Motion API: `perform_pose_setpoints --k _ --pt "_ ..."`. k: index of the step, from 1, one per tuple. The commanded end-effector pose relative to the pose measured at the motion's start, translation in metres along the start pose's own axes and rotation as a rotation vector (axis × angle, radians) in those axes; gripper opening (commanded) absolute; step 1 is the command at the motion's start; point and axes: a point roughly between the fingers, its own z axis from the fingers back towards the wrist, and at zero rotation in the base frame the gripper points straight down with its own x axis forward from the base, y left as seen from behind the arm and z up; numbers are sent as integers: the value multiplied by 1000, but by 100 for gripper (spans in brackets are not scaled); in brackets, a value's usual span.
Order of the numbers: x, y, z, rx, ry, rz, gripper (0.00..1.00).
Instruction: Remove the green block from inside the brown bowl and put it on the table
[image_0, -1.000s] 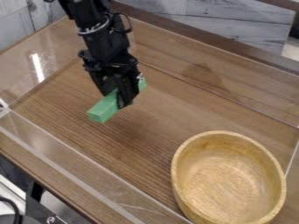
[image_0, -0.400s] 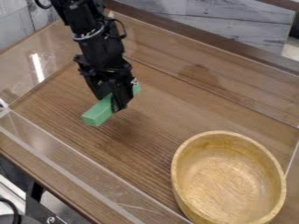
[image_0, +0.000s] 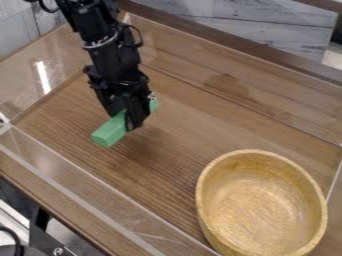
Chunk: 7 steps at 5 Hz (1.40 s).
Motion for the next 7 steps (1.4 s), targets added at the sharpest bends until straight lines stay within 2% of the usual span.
perform_pose_setpoints --k 1,7 --pt "3 5 8 16 -24 7 0" --pt "2 6 12 5 15 19 0"
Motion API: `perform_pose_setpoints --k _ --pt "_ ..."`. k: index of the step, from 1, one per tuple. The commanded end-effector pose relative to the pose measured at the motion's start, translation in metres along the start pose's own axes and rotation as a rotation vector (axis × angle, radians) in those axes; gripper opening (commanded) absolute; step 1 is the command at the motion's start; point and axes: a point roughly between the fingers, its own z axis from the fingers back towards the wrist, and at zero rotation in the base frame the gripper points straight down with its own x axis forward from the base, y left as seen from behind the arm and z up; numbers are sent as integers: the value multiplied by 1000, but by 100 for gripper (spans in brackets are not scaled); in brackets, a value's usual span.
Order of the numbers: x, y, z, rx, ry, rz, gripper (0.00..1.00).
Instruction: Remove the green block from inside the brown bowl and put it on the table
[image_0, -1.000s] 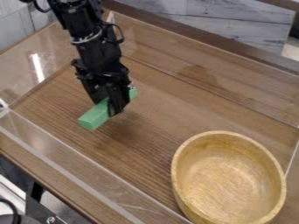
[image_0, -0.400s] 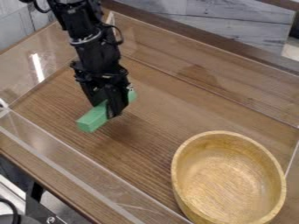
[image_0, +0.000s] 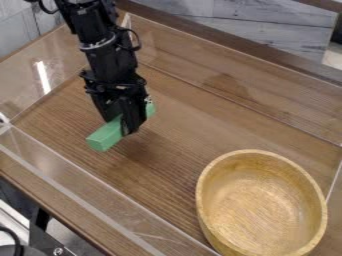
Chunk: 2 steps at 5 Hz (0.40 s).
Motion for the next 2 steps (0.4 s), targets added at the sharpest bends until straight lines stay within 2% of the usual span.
perform_pose_setpoints --k 1,2 --pt "9 5 13 22 -41 1 0" --pt "12 5 10 18 -38 0 0"
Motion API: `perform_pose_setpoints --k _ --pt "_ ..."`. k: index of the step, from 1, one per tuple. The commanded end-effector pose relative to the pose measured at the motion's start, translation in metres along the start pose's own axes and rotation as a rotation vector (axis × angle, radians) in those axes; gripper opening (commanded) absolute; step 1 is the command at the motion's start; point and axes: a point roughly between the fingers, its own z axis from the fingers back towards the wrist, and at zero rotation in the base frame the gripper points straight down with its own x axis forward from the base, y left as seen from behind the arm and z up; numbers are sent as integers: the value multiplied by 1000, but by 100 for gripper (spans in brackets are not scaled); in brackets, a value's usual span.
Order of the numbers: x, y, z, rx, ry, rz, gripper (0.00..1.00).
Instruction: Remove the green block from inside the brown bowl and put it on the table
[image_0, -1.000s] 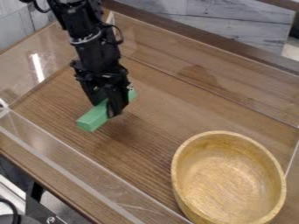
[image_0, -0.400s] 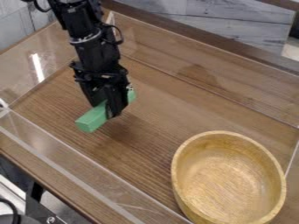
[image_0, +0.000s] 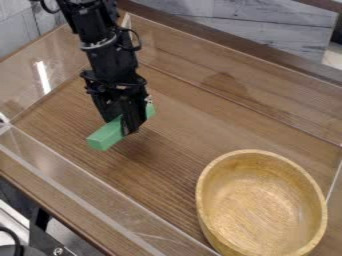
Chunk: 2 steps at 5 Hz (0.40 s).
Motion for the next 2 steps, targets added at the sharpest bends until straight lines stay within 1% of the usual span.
perform_pose_setpoints --k 1,2 --pt "15 3 12 25 -56 -9 0" --pt "18 3 10 22 -53 -11 0"
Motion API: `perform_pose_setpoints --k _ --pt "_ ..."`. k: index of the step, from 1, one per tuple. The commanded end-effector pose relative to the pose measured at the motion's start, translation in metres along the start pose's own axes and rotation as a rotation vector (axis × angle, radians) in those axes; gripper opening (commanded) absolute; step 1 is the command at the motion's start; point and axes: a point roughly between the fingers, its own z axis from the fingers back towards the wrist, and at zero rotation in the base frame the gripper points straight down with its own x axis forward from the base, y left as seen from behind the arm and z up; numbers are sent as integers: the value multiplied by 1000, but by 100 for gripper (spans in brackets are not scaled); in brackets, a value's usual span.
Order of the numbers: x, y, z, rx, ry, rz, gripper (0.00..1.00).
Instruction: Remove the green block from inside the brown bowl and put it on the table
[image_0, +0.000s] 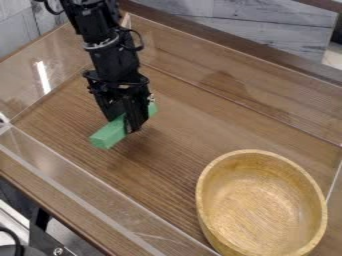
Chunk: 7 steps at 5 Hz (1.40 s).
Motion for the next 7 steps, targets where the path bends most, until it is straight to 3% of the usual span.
perform_pose_setpoints --k 1,7 --pt "13 0 12 20 -49 -17 0" --pt "20 -4 8 -1 -12 -13 0"
